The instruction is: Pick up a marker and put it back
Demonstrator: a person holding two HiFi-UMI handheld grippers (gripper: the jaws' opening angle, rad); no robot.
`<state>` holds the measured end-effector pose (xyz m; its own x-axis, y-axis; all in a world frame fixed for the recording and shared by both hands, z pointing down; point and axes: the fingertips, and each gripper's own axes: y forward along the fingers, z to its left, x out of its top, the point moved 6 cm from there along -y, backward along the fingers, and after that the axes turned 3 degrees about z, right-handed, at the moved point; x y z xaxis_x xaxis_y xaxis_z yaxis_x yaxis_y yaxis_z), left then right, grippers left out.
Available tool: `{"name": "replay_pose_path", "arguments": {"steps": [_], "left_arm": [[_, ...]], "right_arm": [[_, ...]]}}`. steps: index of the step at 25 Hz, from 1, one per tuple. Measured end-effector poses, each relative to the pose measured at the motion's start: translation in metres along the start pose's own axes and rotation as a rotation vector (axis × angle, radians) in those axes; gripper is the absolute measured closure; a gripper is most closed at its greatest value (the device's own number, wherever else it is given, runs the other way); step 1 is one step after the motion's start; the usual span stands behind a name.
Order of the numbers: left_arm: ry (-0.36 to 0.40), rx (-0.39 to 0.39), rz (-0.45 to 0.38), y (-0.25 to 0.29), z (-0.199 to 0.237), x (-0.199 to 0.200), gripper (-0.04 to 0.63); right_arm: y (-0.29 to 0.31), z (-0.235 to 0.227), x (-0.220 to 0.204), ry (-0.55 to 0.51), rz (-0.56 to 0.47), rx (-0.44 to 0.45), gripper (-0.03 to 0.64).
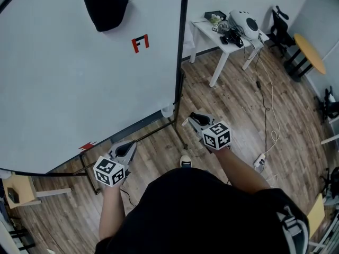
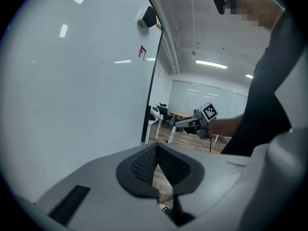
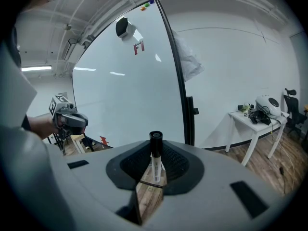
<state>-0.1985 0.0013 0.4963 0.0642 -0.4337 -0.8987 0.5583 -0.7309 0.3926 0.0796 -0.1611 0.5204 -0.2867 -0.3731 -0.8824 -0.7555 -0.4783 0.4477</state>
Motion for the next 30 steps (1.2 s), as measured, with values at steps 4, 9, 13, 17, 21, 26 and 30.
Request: {"name": "replay_pose_path", "arguments": {"steps": [4, 9, 13, 17, 21, 26, 30], "left_arm": [[-0.008, 0.007, -0.001, 0.002, 0.003, 0.0, 0.583], [-0.022, 0.023, -0.002, 0.006, 0.004, 0.0, 0.583], [-0.038, 0.045, -0.002, 0.007, 0.008, 0.002, 0.583], [-0.056, 0.072, -0.002, 0.008, 0.015, 0.003, 0.583], [-0.071, 0.095, -0.002, 0.011, 0.021, 0.003, 0.583], [-0.08, 0.108, 0.003, 0.019, 0.027, 0.003, 0.583], [-0.093, 0.119, 0.015, 0.029, 0.034, 0.004, 0.583]], "right_arm": [[0.007, -0.004, 0.003, -0.003, 0.004, 0.007, 0.554], [0.021, -0.011, 0.009, -0.02, 0.012, 0.028, 0.554], [0.037, -0.017, 0.021, -0.036, 0.015, 0.05, 0.554], [0.058, -0.021, 0.031, -0.05, 0.02, 0.079, 0.554], [0.079, -0.027, 0.037, -0.058, 0.03, 0.104, 0.554], [0.106, -0.036, 0.037, -0.06, 0.049, 0.125, 0.554], [0.128, -0.045, 0.032, -0.059, 0.072, 0.141, 0.554]]}}
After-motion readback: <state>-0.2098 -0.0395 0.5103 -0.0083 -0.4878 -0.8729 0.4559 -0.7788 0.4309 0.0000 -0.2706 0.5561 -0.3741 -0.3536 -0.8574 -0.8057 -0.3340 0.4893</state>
